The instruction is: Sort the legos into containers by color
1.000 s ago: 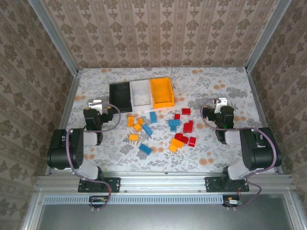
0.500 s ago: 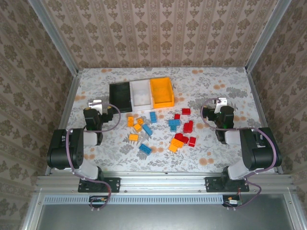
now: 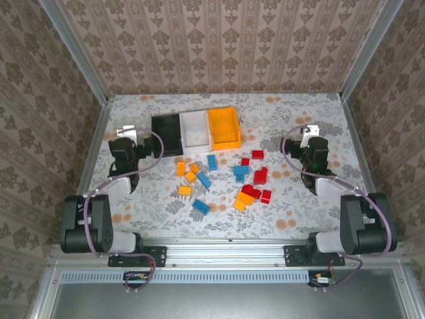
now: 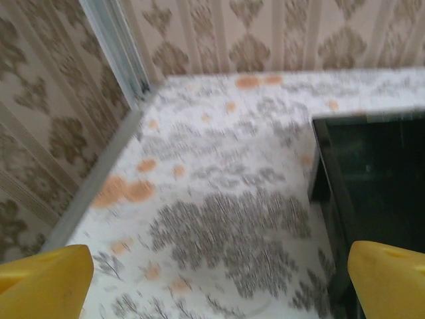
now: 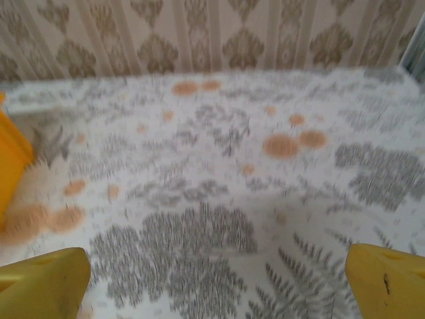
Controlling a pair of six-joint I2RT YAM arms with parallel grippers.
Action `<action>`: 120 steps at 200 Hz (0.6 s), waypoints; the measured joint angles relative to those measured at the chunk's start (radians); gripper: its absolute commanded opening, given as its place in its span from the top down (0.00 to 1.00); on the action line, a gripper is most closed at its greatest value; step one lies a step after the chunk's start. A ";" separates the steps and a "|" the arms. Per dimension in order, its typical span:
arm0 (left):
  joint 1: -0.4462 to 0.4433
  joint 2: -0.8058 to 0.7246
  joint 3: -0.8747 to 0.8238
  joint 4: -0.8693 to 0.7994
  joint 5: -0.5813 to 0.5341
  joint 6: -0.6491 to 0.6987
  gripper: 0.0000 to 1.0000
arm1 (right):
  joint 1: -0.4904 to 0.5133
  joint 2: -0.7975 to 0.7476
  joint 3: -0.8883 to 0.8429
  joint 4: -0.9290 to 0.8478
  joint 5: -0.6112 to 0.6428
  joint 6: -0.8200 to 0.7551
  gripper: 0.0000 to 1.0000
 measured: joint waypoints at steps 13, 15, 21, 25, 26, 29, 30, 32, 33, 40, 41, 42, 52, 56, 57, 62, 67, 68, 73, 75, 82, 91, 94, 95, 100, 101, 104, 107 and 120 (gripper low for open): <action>0.000 -0.065 0.043 -0.147 -0.035 -0.072 0.00 | 0.000 -0.021 0.098 -0.162 -0.009 0.063 0.00; 0.000 -0.077 0.051 -0.172 -0.039 -0.086 0.00 | 0.000 -0.023 0.117 -0.189 -0.012 0.074 0.00; 0.000 -0.109 0.072 -0.236 -0.048 -0.123 0.00 | 0.000 -0.029 0.165 -0.249 -0.026 0.101 0.00; 0.000 -0.132 0.089 -0.279 -0.051 -0.150 0.00 | 0.000 -0.033 0.194 -0.283 -0.036 0.117 0.00; 0.000 -0.136 0.091 -0.286 -0.051 -0.154 0.00 | 0.000 -0.034 0.200 -0.290 -0.039 0.121 0.01; 0.002 -0.149 0.103 -0.312 -0.051 -0.171 0.00 | 0.001 -0.036 0.220 -0.316 -0.048 0.132 0.01; 0.002 -0.153 0.106 -0.320 -0.051 -0.175 0.00 | 0.002 -0.038 0.230 -0.328 -0.051 0.137 0.01; 0.002 -0.164 0.115 -0.341 -0.051 -0.187 0.00 | 0.003 -0.040 0.239 -0.342 -0.058 0.143 0.01; 0.002 -0.168 0.118 -0.347 -0.050 -0.192 0.00 | 0.004 -0.042 0.248 -0.355 -0.064 0.149 0.01; 0.003 -0.199 0.143 -0.407 -0.041 -0.229 0.00 | 0.009 -0.050 0.288 -0.416 -0.087 0.172 0.01; 0.003 -0.201 0.145 -0.412 -0.040 -0.232 0.00 | 0.010 -0.050 0.292 -0.422 -0.089 0.174 0.01; 0.003 -0.206 0.150 -0.423 -0.038 -0.238 0.00 | 0.010 -0.051 0.295 -0.428 -0.092 0.176 0.01; 0.002 -0.245 0.172 -0.489 -0.012 -0.278 0.00 | 0.025 -0.061 0.338 -0.515 -0.122 0.200 0.02; 0.002 -0.258 0.178 -0.511 0.001 -0.291 0.00 | 0.034 -0.063 0.356 -0.558 -0.132 0.208 0.02; 0.002 -0.262 0.180 -0.520 0.008 -0.296 0.00 | 0.035 -0.063 0.359 -0.564 -0.134 0.209 0.02; 0.002 -0.276 0.184 -0.546 0.024 -0.311 0.00 | 0.047 -0.063 0.377 -0.614 -0.144 0.216 0.03; 0.000 -0.293 0.185 -0.575 0.045 -0.326 0.00 | 0.060 -0.062 0.393 -0.662 -0.153 0.224 0.04; 0.000 -0.294 0.185 -0.578 0.049 -0.328 0.00 | 0.062 -0.062 0.396 -0.670 -0.154 0.225 0.04; -0.001 -0.308 0.185 -0.605 0.072 -0.342 0.00 | 0.076 -0.060 0.410 -0.719 -0.163 0.231 0.05; -0.001 -0.312 0.185 -0.618 0.084 -0.347 0.00 | 0.081 -0.059 0.416 -0.742 -0.166 0.234 0.05; -0.005 -0.325 0.185 -0.657 0.118 -0.363 0.00 | 0.101 -0.055 0.433 -0.810 -0.174 0.242 0.06; -0.014 -0.335 0.182 -0.693 0.158 -0.377 0.00 | 0.127 -0.047 0.447 -0.880 -0.175 0.251 0.06; -0.019 -0.338 0.180 -0.703 0.172 -0.382 0.00 | 0.138 -0.042 0.451 -0.904 -0.175 0.253 0.06; -0.021 -0.339 0.179 -0.708 0.177 -0.384 0.00 | 0.140 -0.041 0.452 -0.911 -0.174 0.253 0.06; -0.029 -0.343 0.172 -0.726 0.201 -0.390 0.00 | 0.157 -0.033 0.456 -0.941 -0.174 0.256 0.06; -0.031 -0.343 0.172 -0.728 0.203 -0.391 0.00 | 0.161 -0.031 0.457 -0.950 -0.172 0.257 0.06; -0.035 -0.344 0.168 -0.737 0.216 -0.394 0.00 | 0.171 -0.026 0.459 -0.967 -0.169 0.257 0.05; -0.040 -0.345 0.164 -0.746 0.227 -0.397 0.00 | 0.183 -0.017 0.462 -0.987 -0.166 0.258 0.05; -0.062 -0.346 0.145 -0.784 0.282 -0.408 0.00 | 0.224 0.029 0.476 -1.051 -0.154 0.262 0.06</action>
